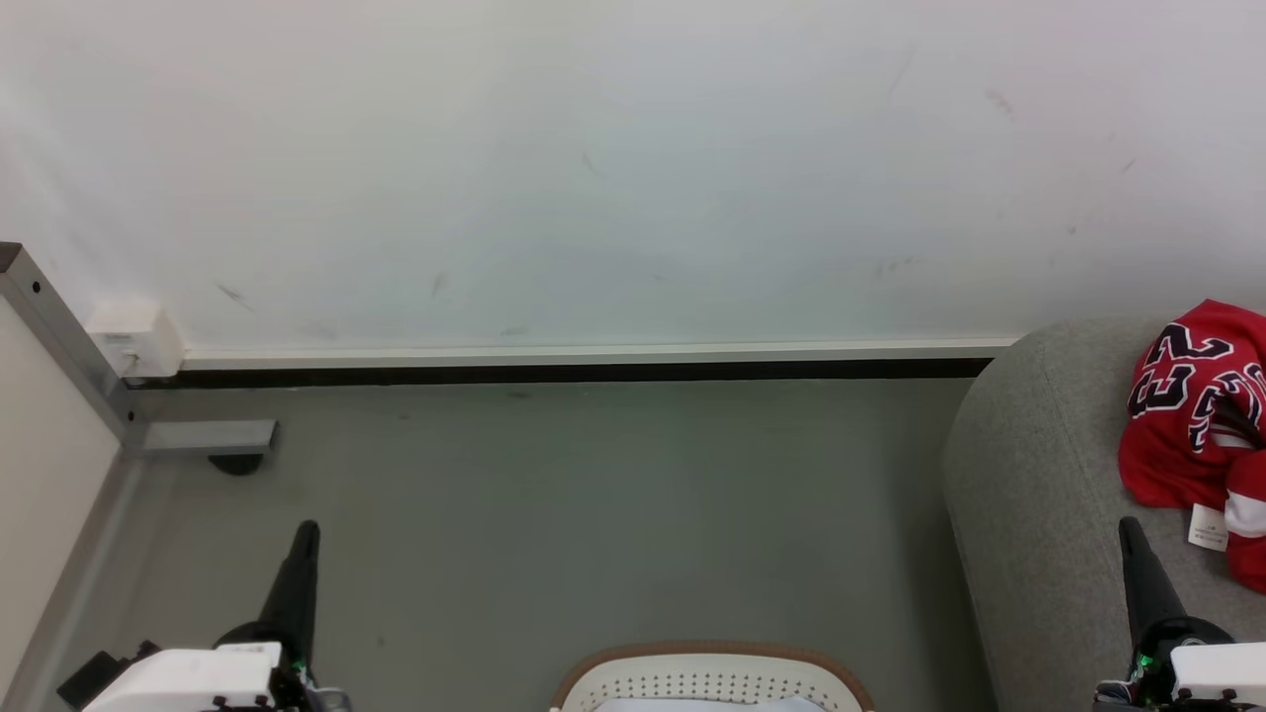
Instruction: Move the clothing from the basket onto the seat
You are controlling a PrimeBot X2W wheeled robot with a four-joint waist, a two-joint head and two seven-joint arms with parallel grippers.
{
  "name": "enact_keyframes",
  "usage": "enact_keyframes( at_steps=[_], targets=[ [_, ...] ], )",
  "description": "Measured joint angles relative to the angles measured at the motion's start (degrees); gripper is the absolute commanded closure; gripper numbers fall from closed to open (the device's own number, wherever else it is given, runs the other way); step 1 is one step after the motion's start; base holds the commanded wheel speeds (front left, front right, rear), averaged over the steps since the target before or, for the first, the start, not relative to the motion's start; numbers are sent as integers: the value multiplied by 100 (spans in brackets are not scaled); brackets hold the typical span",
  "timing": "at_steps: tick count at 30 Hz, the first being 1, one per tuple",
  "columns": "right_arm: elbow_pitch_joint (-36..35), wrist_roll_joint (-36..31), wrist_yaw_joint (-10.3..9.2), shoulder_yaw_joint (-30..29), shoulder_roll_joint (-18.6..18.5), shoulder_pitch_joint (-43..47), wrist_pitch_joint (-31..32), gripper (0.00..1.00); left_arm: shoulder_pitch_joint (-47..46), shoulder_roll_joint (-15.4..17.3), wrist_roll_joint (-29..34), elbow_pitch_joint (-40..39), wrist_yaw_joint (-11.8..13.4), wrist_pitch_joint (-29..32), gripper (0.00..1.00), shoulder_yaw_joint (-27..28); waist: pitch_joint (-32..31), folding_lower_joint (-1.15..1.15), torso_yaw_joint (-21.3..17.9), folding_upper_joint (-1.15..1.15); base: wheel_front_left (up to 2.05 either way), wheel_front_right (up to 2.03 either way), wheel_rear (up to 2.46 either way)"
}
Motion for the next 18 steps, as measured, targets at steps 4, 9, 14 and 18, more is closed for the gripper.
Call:
enact_keyframes(
  at_steps=[4,9,14,18],
  targets=[
    [-5,221,0,16,-34,-14,1,100,-6,-1,-180,-22,7,48,100,14,7,0,15,0,0,0,0],
    [-12,444,0,38,-97,-23,2,100,-13,-3,-354,-40,22,101,100,30,16,0,34,0,0,0,0],
    [-21,670,0,65,-134,-27,3,100,-23,-4,-566,-57,33,147,100,43,24,0,52,0,0,0,0],
    [-27,867,0,91,-163,-32,3,100,-28,-7,-700,-73,46,180,100,54,31,0,68,0,0,0,0]
  ],
)
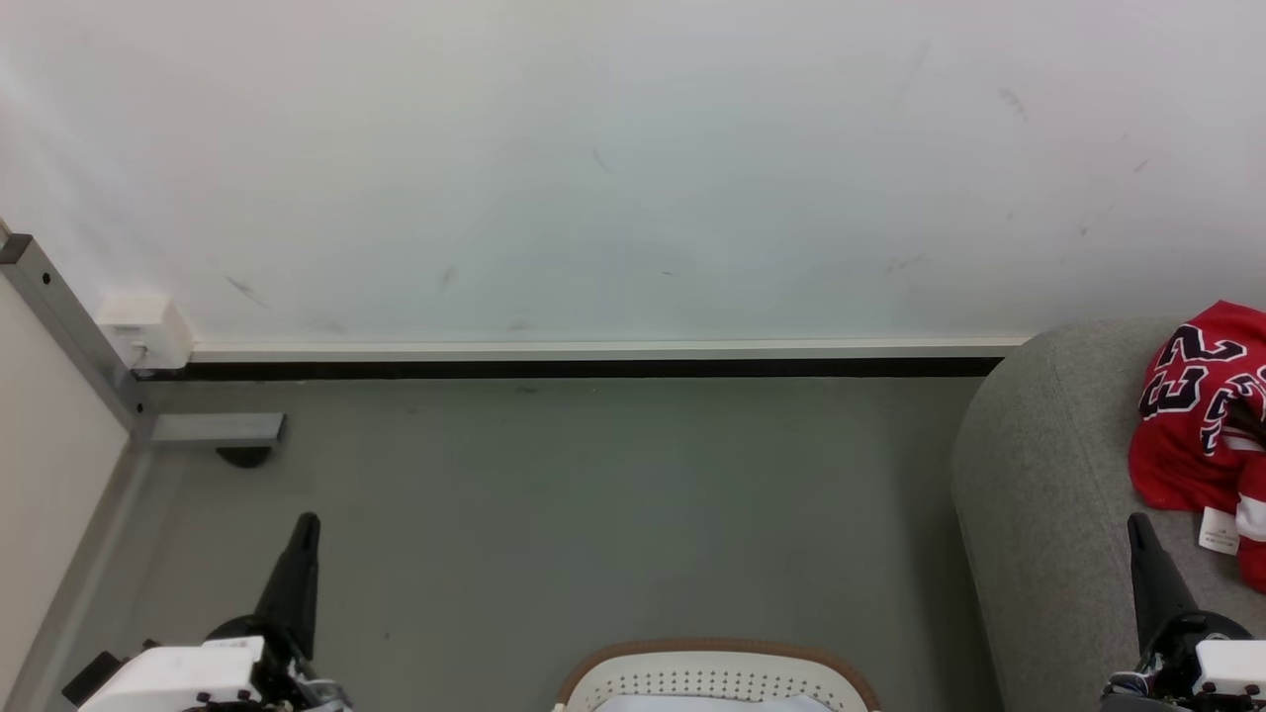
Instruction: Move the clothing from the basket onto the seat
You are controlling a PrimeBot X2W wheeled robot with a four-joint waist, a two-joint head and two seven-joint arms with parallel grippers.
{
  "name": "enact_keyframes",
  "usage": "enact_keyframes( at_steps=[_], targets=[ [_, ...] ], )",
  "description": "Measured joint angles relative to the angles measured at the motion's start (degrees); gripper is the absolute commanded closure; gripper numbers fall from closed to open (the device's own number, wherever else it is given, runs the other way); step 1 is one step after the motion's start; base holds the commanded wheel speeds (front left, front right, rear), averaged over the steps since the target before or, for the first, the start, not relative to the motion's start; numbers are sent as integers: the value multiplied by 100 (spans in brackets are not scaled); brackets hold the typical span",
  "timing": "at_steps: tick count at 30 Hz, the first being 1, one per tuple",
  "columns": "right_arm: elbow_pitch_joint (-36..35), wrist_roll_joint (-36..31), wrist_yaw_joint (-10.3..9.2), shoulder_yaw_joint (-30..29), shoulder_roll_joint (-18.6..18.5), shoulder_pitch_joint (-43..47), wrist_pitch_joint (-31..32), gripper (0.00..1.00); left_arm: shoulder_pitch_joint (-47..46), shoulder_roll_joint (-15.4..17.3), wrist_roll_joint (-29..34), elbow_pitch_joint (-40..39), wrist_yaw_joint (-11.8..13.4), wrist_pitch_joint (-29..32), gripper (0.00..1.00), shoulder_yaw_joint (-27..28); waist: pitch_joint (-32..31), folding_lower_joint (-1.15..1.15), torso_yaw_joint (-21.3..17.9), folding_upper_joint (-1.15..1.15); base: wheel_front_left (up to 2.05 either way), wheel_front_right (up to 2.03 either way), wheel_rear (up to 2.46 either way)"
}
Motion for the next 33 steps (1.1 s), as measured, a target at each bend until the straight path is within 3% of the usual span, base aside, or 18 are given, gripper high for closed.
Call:
enact_keyframes(
  at_steps=[33],
  targets=[
    [-78,368,0,313,-265,-7,-219,100,-6,-2,-62,-11,3,22,100,8,5,0,8,0,0,0,0]
  ],
)
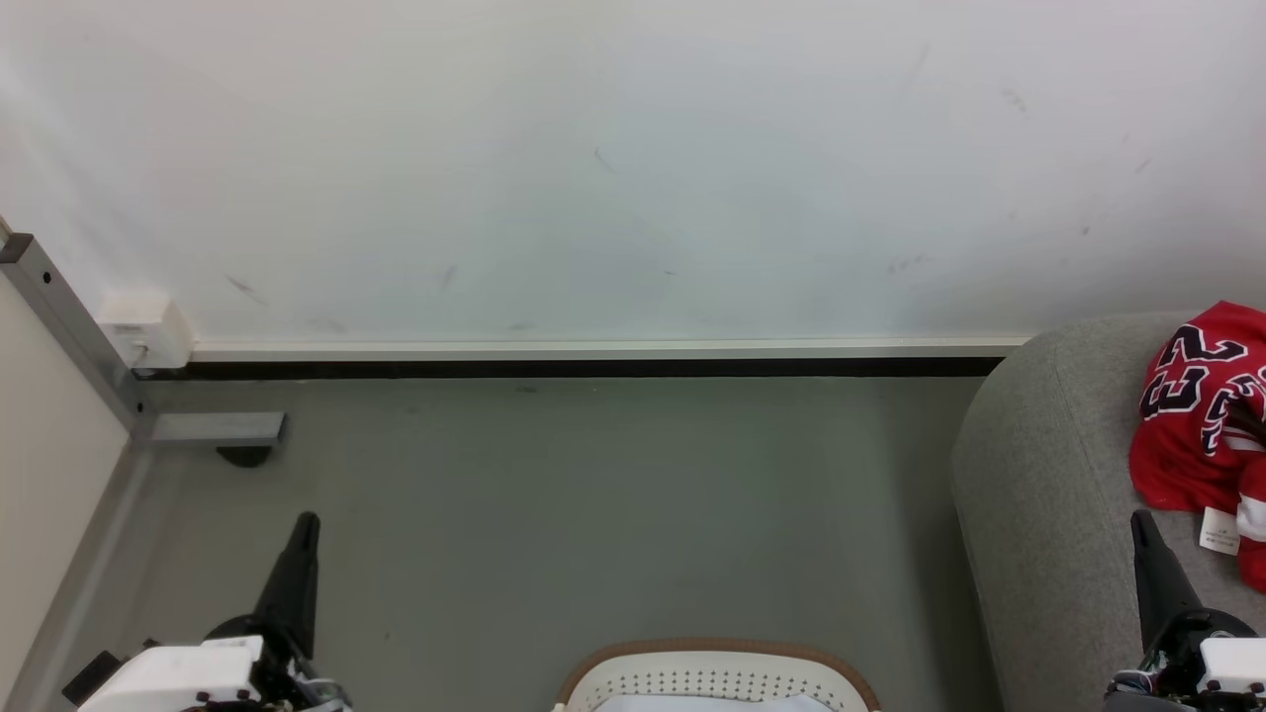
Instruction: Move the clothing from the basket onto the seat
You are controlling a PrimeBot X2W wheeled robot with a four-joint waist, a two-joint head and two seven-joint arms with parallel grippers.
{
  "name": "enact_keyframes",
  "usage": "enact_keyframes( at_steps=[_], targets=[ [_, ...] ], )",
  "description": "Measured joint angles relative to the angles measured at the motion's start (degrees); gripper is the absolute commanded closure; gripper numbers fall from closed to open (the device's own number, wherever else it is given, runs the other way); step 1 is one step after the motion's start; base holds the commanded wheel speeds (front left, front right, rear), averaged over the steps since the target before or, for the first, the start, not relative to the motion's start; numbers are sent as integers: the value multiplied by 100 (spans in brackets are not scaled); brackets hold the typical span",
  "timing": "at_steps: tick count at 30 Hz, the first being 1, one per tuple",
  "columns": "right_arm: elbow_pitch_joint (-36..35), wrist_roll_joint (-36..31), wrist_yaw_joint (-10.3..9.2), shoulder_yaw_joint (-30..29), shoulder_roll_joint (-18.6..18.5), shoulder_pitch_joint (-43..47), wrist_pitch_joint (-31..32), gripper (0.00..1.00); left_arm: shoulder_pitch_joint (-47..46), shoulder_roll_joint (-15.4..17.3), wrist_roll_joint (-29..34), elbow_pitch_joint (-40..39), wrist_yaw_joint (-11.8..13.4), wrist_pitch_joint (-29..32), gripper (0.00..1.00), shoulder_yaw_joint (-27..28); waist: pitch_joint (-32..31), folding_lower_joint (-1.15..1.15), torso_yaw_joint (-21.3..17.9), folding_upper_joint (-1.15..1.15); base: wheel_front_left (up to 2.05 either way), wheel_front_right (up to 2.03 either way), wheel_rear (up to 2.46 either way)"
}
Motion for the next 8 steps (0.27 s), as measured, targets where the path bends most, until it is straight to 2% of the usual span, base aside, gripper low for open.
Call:
enact_keyframes(
  at_steps=[8],
  targets=[
    [-22,68,0,82,-60,0,-82,100,-1,0,0,-1,0,0,100,0,1,0,0,0,0,0,0]
  ],
)
